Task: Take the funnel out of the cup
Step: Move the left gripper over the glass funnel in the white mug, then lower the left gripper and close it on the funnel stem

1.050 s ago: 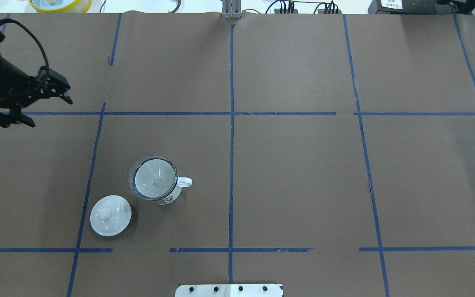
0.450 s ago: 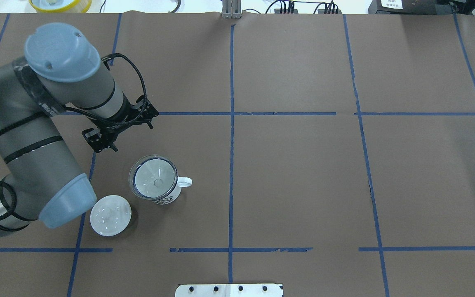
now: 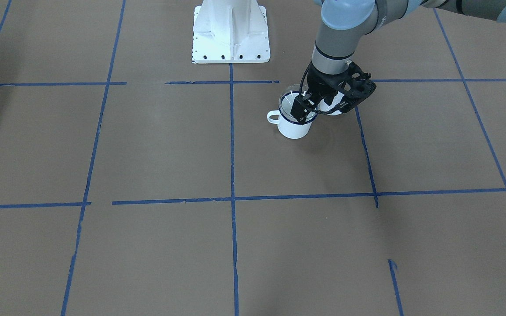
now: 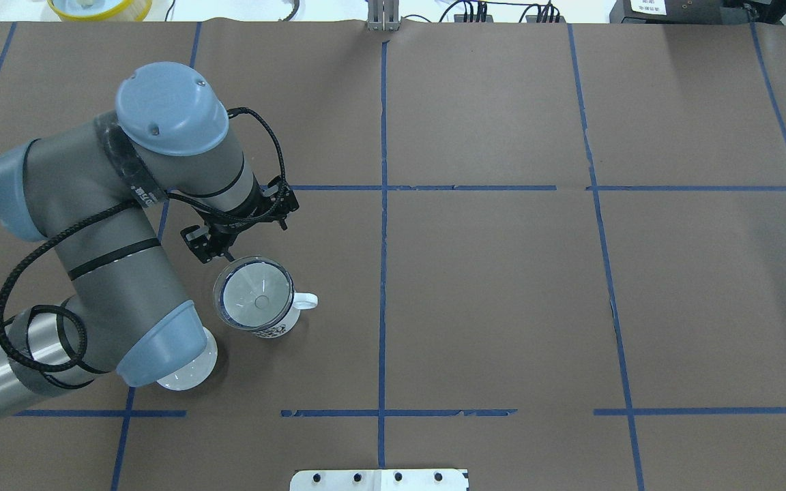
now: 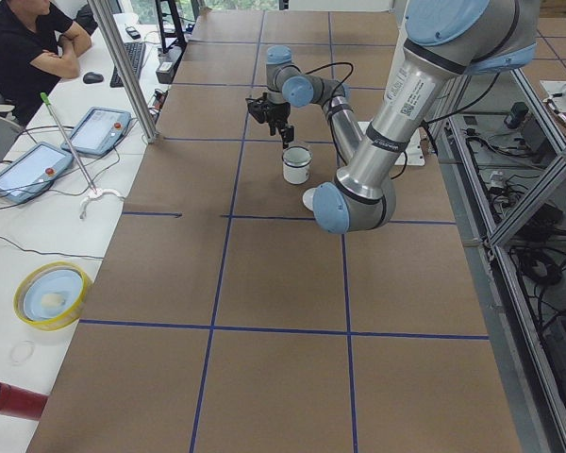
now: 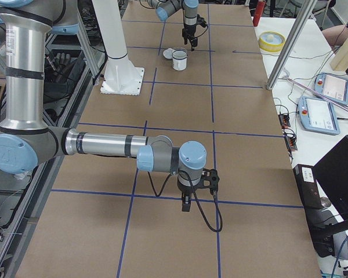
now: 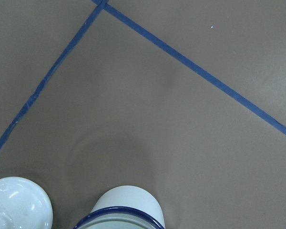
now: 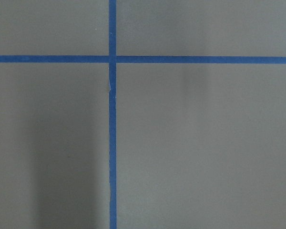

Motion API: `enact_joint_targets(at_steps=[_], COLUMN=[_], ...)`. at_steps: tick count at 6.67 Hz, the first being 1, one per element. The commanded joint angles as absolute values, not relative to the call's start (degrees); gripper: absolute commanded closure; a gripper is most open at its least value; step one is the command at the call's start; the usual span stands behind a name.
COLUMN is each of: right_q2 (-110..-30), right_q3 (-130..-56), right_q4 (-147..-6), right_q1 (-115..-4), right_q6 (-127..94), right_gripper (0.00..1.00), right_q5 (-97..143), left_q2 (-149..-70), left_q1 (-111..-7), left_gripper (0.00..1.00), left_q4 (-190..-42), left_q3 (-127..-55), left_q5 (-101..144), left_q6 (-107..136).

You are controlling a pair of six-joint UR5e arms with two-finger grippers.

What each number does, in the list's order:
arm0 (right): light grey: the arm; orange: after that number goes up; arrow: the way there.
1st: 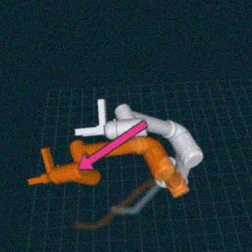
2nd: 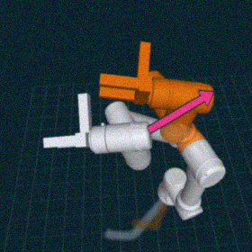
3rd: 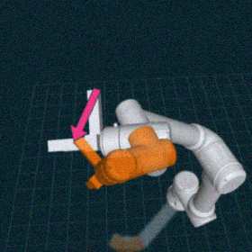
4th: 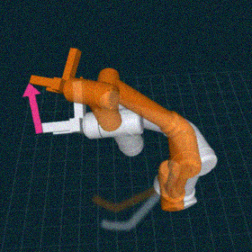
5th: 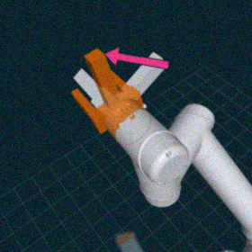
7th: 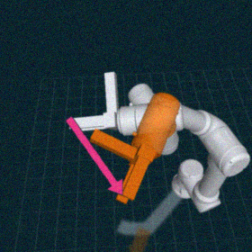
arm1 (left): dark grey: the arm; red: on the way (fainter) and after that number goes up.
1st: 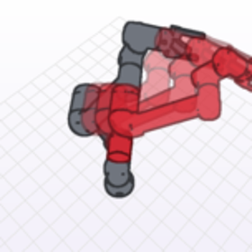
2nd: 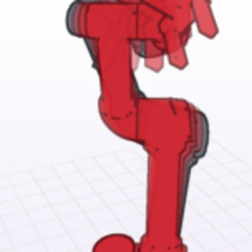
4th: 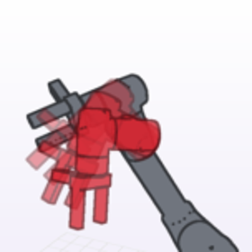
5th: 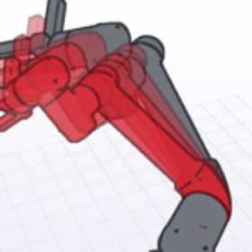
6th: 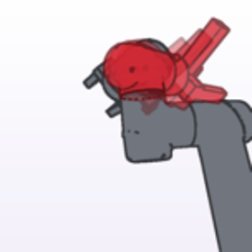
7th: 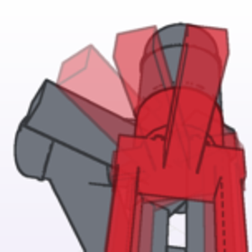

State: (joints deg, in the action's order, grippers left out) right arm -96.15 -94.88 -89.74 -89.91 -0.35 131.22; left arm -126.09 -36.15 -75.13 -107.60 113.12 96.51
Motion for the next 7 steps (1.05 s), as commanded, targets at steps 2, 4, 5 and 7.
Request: enact_joint_targets(at_steps=[2, 4, 5, 7], right_q2=[-96.2, -96.2, -96.2, -96.2], right_q3=[-94.9, -94.9, -94.9, -94.9], right_q4=[-89.7, -89.7, -89.7, -89.7], right_q1=[-89.9, -89.9, -89.9, -89.9], right_q6=[-0.4, -0.4, -0.4, -0.4], right_gripper=[0.0, 0.0, 0.0, 0.0], right_q5=[131.2, 131.2, 131.2, 131.2], left_q2=[-127.5, -127.3, -126.9, -127.1], left_q1=[-33.8, -32.5, -32.2, -31.9], left_gripper=[0.22, 0.27, 0.28, 0.46], left_q4=[-77.1, -77.0, -77.0, -77.2], left_q3=[-104.7, -103.8, -103.7, -103.0], left_q5=[113.5, 113.6, 113.6, 113.6], left_q6=[96.8, 96.8, 96.8, 96.8])
